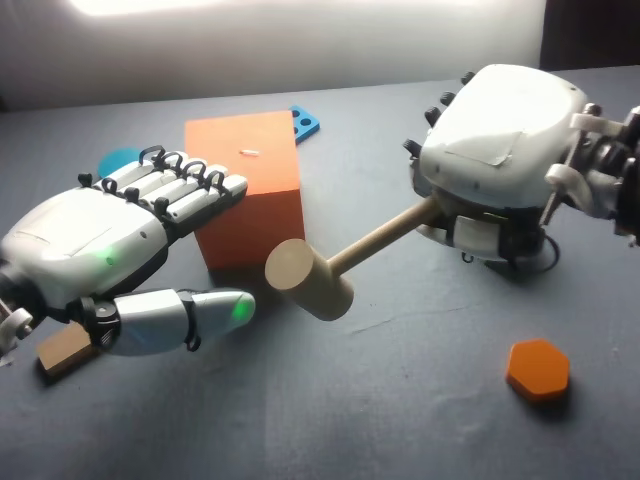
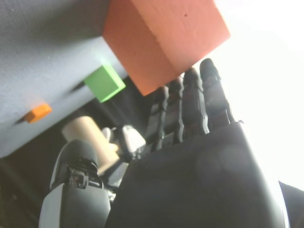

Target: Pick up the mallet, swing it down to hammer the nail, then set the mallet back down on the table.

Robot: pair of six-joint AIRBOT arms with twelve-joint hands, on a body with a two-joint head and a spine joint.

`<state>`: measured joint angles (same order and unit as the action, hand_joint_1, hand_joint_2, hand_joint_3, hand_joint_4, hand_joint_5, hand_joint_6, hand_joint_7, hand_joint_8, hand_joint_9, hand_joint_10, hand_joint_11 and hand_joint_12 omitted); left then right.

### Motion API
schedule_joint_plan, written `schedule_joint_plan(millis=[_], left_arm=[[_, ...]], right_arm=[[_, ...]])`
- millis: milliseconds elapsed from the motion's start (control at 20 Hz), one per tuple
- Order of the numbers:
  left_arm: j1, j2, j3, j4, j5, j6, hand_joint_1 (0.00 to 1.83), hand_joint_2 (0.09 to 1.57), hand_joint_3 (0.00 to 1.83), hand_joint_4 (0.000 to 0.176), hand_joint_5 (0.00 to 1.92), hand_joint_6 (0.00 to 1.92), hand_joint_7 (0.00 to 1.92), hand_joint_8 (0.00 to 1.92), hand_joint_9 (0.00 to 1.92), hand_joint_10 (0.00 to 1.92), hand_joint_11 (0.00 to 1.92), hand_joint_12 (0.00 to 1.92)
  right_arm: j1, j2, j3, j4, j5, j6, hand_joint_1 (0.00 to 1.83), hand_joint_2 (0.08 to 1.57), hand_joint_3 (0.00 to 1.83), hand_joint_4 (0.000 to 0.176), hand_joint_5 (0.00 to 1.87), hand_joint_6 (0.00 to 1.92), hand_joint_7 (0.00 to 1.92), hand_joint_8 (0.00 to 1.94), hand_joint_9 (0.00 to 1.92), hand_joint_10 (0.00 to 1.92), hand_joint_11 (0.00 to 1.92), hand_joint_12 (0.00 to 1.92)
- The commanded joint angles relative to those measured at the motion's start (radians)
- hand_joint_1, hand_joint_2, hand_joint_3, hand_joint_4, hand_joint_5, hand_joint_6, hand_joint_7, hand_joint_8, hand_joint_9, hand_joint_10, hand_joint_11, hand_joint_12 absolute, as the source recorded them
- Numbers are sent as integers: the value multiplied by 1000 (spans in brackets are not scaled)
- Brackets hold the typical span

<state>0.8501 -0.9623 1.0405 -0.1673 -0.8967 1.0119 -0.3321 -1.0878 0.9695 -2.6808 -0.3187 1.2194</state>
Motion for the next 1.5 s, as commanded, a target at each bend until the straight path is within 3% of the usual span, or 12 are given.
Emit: schedule_joint_plan(millis=[0, 250, 600, 750, 950, 1000, 1050, 1100, 1200, 1250, 1350, 1450], left_arm=[[-19, 17, -4, 6, -104, -4, 0, 1207, 0, 0, 76, 2, 82, 4, 46, 4, 0, 66], [-63, 68, -37, 16, -88, -4, 0, 1202, 0, 0, 83, 0, 97, 1, 69, 0, 0, 129], [-117, 132, -70, 158, -35, -105, 0, 1209, 1, 0, 88, 0, 145, 1, 119, 5, 0, 211], [-137, 156, -93, 174, -8, -108, 0, 1214, 2, 0, 45, 0, 57, 1, 39, 0, 0, 110], [-174, 180, -108, 186, 28, -108, 0, 1219, 1, 0, 17, 1, 43, 1, 21, 0, 0, 50], [-187, 183, -109, 190, 39, -108, 0, 1215, 0, 0, 21, 3, 48, 3, 28, 3, 6, 52], [-203, 186, -109, 199, 53, -108, 0, 1214, 0, 0, 30, 7, 52, 5, 33, 5, 5, 53], [-213, 189, -110, 205, 63, -108, 0, 1213, 0, 0, 42, 2, 71, 1, 50, 3, 0, 87], [-228, 191, -110, 209, 76, -108, 0, 1202, 0, 0, 42, 1, 88, 2, 73, 5, 0, 146], [-231, 191, -110, 209, 79, -108, 0, 1199, 0, 0, 49, 4, 93, 4, 75, 6, 0, 151], [-237, 194, -112, 209, 87, -108, 0, 1204, 0, 0, 51, 1, 92, 0, 76, 3, 0, 173], [-240, 195, -116, 209, 89, -108, 0, 1207, 1, 0, 47, 1, 95, 2, 81, 3, 0, 156]], right_arm=[[-4, -11, 0, -55, -79, 1, 572, 1524, 1, 0, 1077, 1921, 1351, 1941, 1485, 1921, 1651, 1921], [-38, -103, 54, -71, -83, -8, 607, 1517, 0, 0, 1074, 1921, 1336, 1941, 1471, 1921, 1644, 1921], [-70, -243, 140, -71, -90, -33, 583, 1515, 0, 0, 1079, 1921, 1328, 1941, 1456, 1921, 1627, 1921], [-78, -280, 153, -71, -94, -54, 494, 1510, 3, 0, 1030, 1921, 1248, 1941, 1406, 1921, 1585, 1921], [-86, -300, 155, -71, -123, -81, 287, 1455, 0, 0, 768, 1920, 971, 1941, 1100, 1921, 1213, 1921], [-90, -301, 154, -70, -123, -88, 262, 1430, 0, 0, 743, 1784, 917, 1870, 990, 1921, 1059, 1921], [-94, -301, 150, -70, -123, -97, 294, 1397, 0, 0, 741, 1556, 902, 1639, 949, 1763, 961, 1845], [-97, -300, 148, -70, -121, -99, 262, 1385, 0, 0, 805, 1191, 967, 1296, 972, 1464, 938, 1636], [-106, -294, 138, -70, -121, -102, 61, 1397, 0, 0, 828, 521, 909, 613, 806, 790, 629, 1203], [-111, -292, 135, -70, -121, -105, 32, 1395, 0, 0, 813, 291, 874, 407, 773, 598, 558, 1093], [-119, -288, 127, -70, -123, -111, 9, 1377, 1, 0, 696, 41, 777, 105, 685, 299, 374, 1036], [-124, -284, 119, -70, -123, -113, 0, 1356, 0, 0, 538, 1, 602, 6, 535, 125, 171, 1007]])
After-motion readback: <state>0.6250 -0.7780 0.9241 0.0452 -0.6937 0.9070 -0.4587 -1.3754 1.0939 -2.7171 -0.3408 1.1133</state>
